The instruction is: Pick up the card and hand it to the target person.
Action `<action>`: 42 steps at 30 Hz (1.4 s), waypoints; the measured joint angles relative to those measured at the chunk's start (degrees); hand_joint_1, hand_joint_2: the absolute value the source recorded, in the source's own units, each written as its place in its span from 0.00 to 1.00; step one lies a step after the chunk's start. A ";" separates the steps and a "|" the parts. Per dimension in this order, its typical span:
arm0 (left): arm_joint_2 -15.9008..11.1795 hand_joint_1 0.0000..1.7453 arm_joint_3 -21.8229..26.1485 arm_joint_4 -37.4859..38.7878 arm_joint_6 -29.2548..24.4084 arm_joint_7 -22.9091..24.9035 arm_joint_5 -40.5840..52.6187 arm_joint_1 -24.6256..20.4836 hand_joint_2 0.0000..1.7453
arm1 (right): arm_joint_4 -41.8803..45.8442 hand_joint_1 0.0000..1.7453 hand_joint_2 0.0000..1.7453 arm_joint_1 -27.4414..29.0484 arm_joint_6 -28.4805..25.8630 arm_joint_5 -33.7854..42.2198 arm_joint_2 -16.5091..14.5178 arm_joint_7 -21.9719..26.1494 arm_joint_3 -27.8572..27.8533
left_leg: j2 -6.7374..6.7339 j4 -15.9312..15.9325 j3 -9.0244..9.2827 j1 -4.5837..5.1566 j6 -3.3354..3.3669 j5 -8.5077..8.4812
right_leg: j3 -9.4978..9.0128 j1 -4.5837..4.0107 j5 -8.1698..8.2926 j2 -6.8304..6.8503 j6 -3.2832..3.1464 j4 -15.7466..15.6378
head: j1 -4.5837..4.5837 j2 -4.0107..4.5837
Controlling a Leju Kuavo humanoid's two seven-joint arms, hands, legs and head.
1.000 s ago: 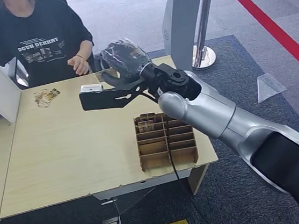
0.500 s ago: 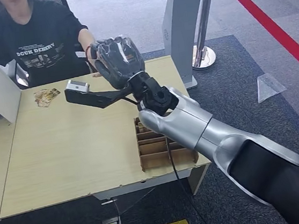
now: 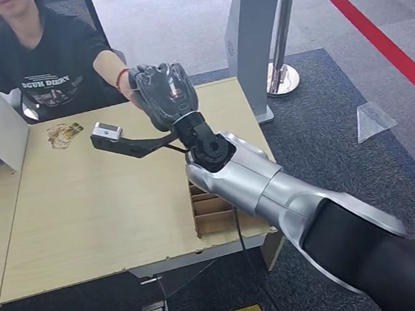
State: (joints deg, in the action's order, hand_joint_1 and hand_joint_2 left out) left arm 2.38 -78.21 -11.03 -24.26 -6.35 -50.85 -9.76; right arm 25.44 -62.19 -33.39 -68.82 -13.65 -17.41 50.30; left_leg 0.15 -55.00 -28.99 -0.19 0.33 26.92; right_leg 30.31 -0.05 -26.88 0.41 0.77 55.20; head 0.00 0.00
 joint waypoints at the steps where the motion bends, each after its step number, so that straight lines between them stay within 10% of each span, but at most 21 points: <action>1: 0.02 0.00 0.02 -0.01 0.03 -0.04 -0.03 -0.04 1.00 | -0.59 1.00 1.00 0.07 0.68 -0.22 -0.08 0.07 0.12 | 0.00 0.00 0.00 0.00 0.00 0.00 | 0.00 0.00 0.00 0.00 0.00 0.00 | 0.00 0.00; 5: 0.10 0.00 -0.12 0.01 0.31 -0.03 0.00 -0.20 1.00 | -1.93 1.00 1.00 0.23 3.66 -0.57 0.11 1.61 0.57 | 0.07 -0.02 0.00 -0.01 0.01 0.01 | -0.02 -0.01 -0.02 0.07 0.00 0.00 | 0.00 0.00; 10: -0.02 0.00 0.27 0.05 0.44 -0.27 -0.46 -0.09 1.00 | -0.36 0.00 1.00 -0.96 8.83 3.63 0.82 5.82 -2.11 | 0.07 -0.05 -0.06 -0.01 0.01 -0.01 | 0.05 -0.01 -0.01 0.07 0.00 0.03 | 0.00 0.00; 17: -0.71 0.00 1.85 0.15 0.25 -1.47 -2.42 0.82 1.00 | 25.94 0.00 1.00 -1.58 22.82 9.32 10.14 6.16 -4.35 | 0.15 -0.21 -0.23 -0.02 0.02 0.05 | 0.18 -0.03 -0.07 0.15 0.01 0.14 | 0.00 0.00; 31: -1.20 0.00 4.88 0.03 -0.48 -4.17 -5.75 2.72 1.00 | 75.84 0.00 1.00 -4.76 56.73 20.61 35.94 -9.92 -8.34 | 0.62 -0.39 -0.40 0.01 0.05 0.03 | 0.19 -0.02 -0.14 0.62 0.07 0.12 | 0.00 0.00; 42: -1.85 0.00 5.74 0.05 -0.05 -4.29 -5.95 2.75 1.00 | 91.88 0.00 1.00 -0.18 62.25 30.78 49.92 -18.05 -11.23 | 0.63 -0.21 -0.16 0.08 0.05 -0.01 | -0.03 0.00 -0.09 0.64 0.07 -0.09 | 0.00 0.00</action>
